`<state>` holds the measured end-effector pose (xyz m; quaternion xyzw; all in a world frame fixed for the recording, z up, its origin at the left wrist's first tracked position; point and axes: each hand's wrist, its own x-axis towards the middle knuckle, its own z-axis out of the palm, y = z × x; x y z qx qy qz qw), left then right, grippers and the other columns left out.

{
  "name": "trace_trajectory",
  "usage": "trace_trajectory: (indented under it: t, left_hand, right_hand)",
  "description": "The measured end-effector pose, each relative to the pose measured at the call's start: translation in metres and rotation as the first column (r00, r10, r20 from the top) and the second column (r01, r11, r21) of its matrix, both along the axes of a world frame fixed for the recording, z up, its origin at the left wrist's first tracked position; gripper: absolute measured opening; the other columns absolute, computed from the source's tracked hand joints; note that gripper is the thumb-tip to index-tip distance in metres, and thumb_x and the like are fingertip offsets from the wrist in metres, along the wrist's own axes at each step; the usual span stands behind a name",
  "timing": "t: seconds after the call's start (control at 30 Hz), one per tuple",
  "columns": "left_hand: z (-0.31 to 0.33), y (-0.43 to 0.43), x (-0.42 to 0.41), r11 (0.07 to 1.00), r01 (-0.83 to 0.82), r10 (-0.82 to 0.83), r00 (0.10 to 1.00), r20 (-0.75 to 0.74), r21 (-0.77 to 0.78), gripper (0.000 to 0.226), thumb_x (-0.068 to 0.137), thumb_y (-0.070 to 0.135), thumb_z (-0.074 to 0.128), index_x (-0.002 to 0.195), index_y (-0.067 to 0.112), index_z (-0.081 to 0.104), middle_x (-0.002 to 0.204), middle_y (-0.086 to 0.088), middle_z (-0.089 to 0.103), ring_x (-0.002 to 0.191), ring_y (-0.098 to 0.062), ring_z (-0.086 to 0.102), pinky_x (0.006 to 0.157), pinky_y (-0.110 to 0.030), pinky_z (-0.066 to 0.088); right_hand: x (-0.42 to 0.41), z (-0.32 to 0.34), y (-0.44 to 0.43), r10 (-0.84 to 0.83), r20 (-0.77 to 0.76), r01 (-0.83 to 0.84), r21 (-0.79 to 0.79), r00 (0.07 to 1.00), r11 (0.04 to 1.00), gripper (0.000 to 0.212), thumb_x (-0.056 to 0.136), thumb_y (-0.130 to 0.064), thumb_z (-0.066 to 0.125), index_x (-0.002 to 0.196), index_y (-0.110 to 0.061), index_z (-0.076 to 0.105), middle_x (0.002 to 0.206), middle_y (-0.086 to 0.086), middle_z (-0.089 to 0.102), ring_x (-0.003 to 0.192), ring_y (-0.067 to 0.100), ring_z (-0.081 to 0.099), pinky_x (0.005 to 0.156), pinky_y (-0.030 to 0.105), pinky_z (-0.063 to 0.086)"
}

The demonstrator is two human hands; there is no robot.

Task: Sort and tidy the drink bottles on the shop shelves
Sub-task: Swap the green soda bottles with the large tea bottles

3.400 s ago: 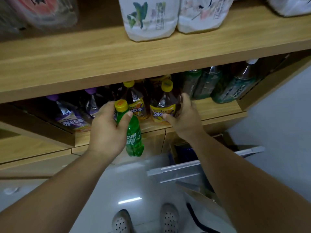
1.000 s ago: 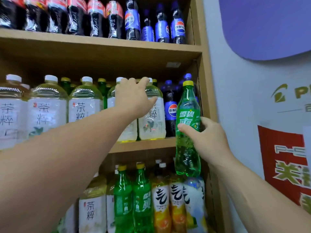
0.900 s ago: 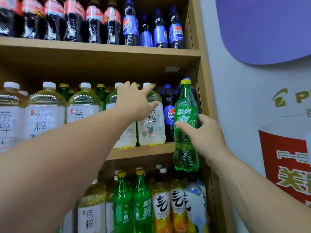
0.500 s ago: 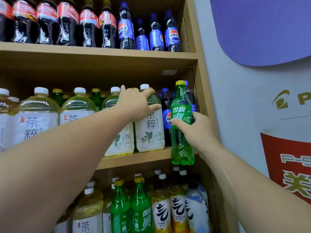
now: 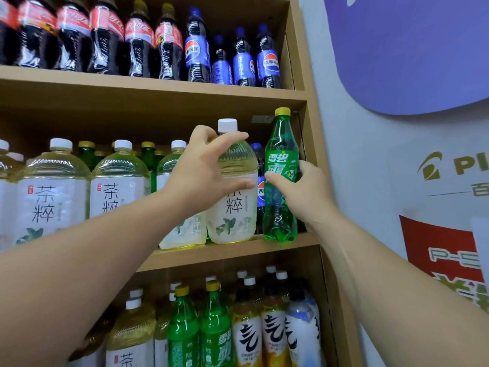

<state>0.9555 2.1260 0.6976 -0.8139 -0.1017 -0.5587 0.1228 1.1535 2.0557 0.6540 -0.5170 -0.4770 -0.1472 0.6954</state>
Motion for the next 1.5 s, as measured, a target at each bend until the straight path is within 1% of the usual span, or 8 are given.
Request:
trace_trajectory:
  t: [0.13,0.33,0.47,0.67,0.87,1.23,1.37,1.5]
  left_hand:
    - [0.01,-0.026,-0.029,1.0,0.005,-0.002,0.998,0.07,-0.03,0.082,0.066,0.05,0.087,0.14,0.044,0.052,0.122,0.002,0.043,0.107,-0.009,0.044,0.083,-0.007,0.035]
    - [0.023,-0.048,-0.09,0.963,0.131,-0.113,0.99,0.089,-0.236,0.08,0.043,0.069,0.086,0.118,0.058,0.06,0.131,0.003,0.059,0.109,-0.022,0.067,0.086,-0.044,0.06]
    - [0.013,-0.047,-0.117,0.963,0.026,-0.008,0.997,0.071,-0.268,0.081,0.041,0.08,0.082,0.117,0.063,0.058,0.127,0.003,0.06,0.107,-0.024,0.067,0.083,-0.049,0.061]
    - [-0.003,-0.036,-0.126,0.964,-0.112,0.137,0.986,0.091,-0.242,0.072,0.06,0.056,0.087,0.126,0.053,0.057,0.12,0.004,0.05,0.092,-0.005,0.055,0.07,-0.023,0.049]
    - [-0.008,-0.028,-0.126,0.959,-0.116,0.135,0.989,0.058,-0.258,0.071,0.06,0.057,0.087,0.124,0.056,0.055,0.117,0.005,0.049,0.096,-0.011,0.056,0.079,-0.038,0.057]
    - [-0.023,-0.024,-0.118,0.951,-0.132,0.139,0.99,0.004,-0.28,0.067,0.062,0.052,0.089,0.118,0.056,0.053,0.119,0.001,0.05,0.09,-0.004,0.052,0.063,-0.016,0.042]
    - [-0.031,-0.026,-0.12,0.945,-0.134,0.134,0.991,-0.023,-0.297,0.076,0.055,0.063,0.084,0.125,0.053,0.056,0.121,0.002,0.051,0.1,-0.016,0.056,0.079,-0.033,0.054]
    - [-0.047,-0.03,-0.121,0.946,-0.114,0.097,0.993,-0.071,-0.303,0.082,0.051,0.066,0.081,0.128,0.052,0.057,0.123,0.004,0.05,0.107,-0.016,0.055,0.083,-0.031,0.048]
  right_hand:
    - [-0.011,0.006,0.005,0.007,0.024,-0.007,-0.008,1.0,1.0,0.034,0.081,-0.054,0.076,0.103,-0.029,0.068,0.094,-0.011,0.074,0.086,0.01,0.071,0.081,0.044,0.06]
    - [-0.036,0.006,0.029,0.052,0.079,-0.044,-0.096,0.996,0.994,0.038,0.084,-0.049,0.077,0.112,-0.028,0.063,0.103,-0.01,0.07,0.096,0.016,0.066,0.088,0.047,0.057]
    - [-0.052,0.011,0.049,0.082,0.071,-0.072,-0.142,0.994,0.987,0.045,0.087,-0.046,0.076,0.119,-0.021,0.058,0.113,-0.002,0.067,0.104,0.023,0.063,0.092,0.048,0.054]
    - [-0.055,0.007,0.075,0.085,0.027,-0.077,-0.205,0.996,0.976,0.055,0.091,-0.046,0.073,0.131,-0.016,0.049,0.124,0.004,0.063,0.112,0.026,0.061,0.091,0.047,0.055]
    - [-0.042,0.012,0.083,0.012,-0.009,-0.014,-0.23,1.0,0.973,0.057,0.092,-0.049,0.07,0.131,-0.011,0.049,0.121,0.007,0.062,0.107,0.029,0.061,0.084,0.042,0.053]
    - [-0.043,0.008,0.081,-0.031,0.117,0.069,-0.342,0.993,0.937,0.079,0.099,-0.051,0.059,0.159,-0.014,0.025,0.155,0.009,0.046,0.132,0.031,0.052,0.093,0.039,0.048]
    - [-0.04,-0.003,0.073,-0.068,0.127,0.111,-0.372,0.99,0.921,0.074,0.101,-0.049,0.056,0.157,-0.008,0.029,0.156,0.013,0.044,0.139,0.034,0.045,0.098,0.039,0.042]
    - [-0.046,-0.019,0.062,-0.089,0.113,0.122,-0.328,0.99,0.937,0.078,0.098,-0.053,0.059,0.157,-0.01,0.031,0.155,0.011,0.044,0.143,0.033,0.042,0.11,0.045,0.041]
